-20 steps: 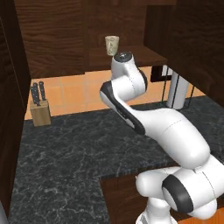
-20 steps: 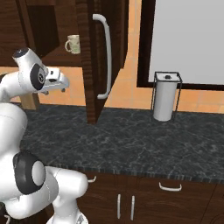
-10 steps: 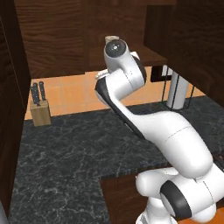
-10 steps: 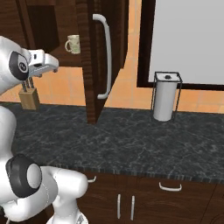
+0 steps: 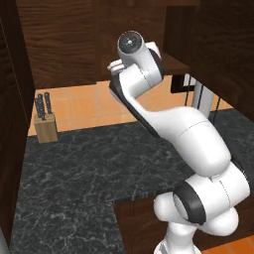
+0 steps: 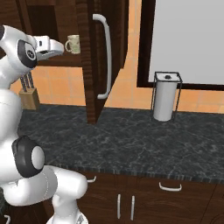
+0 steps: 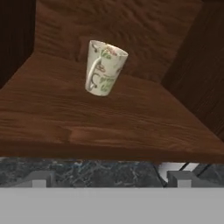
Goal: Gather all objects into one cabinet and sort the glasses and bowls to opposite sides.
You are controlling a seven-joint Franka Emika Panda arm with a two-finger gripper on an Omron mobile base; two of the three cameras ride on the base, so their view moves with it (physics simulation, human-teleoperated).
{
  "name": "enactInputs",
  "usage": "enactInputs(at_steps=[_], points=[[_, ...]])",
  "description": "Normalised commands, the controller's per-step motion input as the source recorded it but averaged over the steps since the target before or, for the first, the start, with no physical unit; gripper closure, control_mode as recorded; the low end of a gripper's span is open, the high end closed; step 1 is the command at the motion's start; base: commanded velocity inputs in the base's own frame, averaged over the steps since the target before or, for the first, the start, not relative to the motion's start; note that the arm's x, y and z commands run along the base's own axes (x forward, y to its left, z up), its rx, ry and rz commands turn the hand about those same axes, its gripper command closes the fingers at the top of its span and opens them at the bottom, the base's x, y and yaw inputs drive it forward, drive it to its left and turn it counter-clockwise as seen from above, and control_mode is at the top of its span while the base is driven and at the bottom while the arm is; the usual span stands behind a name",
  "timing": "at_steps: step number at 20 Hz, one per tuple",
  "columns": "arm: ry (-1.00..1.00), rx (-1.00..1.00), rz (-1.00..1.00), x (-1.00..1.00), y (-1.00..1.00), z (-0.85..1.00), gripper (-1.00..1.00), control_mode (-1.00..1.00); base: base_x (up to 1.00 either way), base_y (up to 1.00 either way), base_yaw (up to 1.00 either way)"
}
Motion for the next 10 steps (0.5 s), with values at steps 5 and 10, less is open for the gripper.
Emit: enactInputs(at_steps=[5, 10], points=[[-0.07, 0.06, -0.03, 0.00, 0.00, 0.66, -1.00, -1.00, 0.00, 0.00, 0.00], [0.04, 0.15, -0.04, 0.31, 0.00, -0.13, -1.00, -1.00, 0.00, 0.00, 0.00]])
